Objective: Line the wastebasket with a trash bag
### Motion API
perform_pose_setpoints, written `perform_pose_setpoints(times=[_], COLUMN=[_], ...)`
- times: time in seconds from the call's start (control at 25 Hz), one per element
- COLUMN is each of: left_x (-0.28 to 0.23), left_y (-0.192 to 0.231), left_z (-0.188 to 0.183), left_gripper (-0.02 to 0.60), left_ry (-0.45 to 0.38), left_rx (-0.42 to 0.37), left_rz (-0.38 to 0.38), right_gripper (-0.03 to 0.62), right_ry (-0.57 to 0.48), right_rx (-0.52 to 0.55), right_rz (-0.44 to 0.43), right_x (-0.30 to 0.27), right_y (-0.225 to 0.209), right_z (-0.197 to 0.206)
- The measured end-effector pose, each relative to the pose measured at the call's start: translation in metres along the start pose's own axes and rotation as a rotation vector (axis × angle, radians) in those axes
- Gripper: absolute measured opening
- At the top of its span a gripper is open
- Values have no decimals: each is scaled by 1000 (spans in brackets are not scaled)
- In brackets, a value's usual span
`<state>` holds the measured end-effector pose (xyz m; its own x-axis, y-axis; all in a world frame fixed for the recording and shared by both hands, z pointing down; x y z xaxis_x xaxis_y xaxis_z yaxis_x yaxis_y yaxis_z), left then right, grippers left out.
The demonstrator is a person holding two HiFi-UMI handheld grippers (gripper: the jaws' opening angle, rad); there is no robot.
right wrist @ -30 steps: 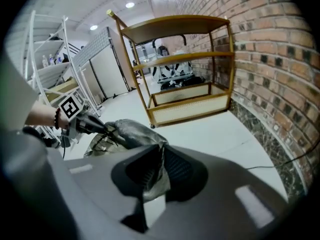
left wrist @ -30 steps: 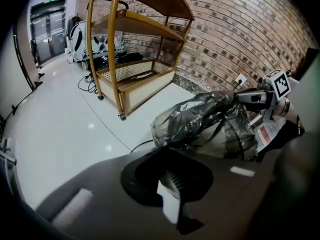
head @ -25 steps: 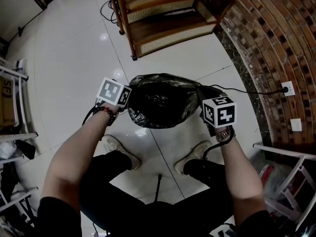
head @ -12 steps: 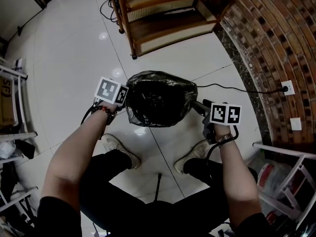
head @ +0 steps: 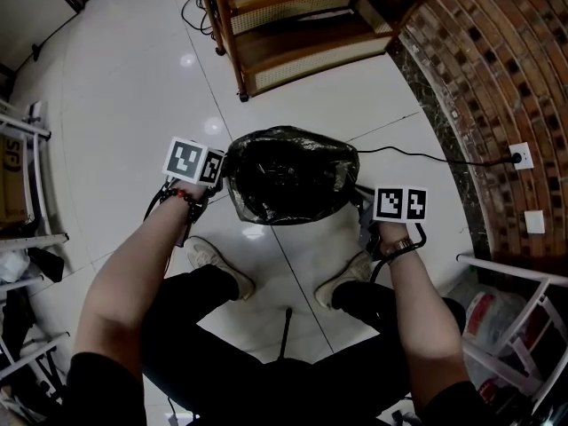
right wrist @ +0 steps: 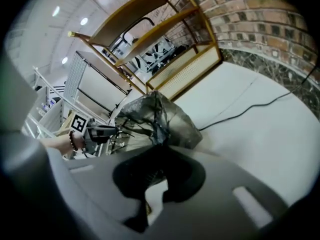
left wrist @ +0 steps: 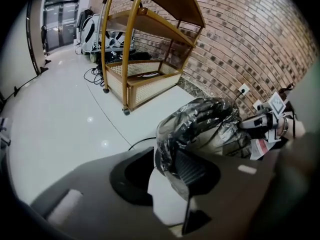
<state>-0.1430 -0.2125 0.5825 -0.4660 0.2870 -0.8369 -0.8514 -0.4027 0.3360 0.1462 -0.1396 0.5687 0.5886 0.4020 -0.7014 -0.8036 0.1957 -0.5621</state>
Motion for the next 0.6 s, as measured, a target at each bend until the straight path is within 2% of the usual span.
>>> perform_pose_setpoints(times=[0.36, 0.44, 0.6], left_x=[1, 0, -3], left_y=[-2, -4, -4], left_z=[10, 8, 2], left_gripper=[129, 129, 130], left_ry=[-8, -7, -12], left_rx=[37, 36, 28], left_rz=[21, 21, 14], right_gripper=[16, 42, 135], right_ry=[32, 45, 55], right_rx=[-7, -18, -35], right_rz=[73, 92, 138], right_x=[17, 10, -5], right_y=[0, -8, -26], right_z=[3, 6, 7])
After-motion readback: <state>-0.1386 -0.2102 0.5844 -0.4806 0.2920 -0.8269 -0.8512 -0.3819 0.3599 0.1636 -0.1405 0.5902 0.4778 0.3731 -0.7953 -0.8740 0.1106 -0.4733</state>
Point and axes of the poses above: the fingertips, and each gripper's own axes: x backward along the fingers, y to its left, z out of its underside, the point moved 2 cm from there along x, backward along the fingers, and after that the axes turned 4 degrees about x, right-handed, at the moved point
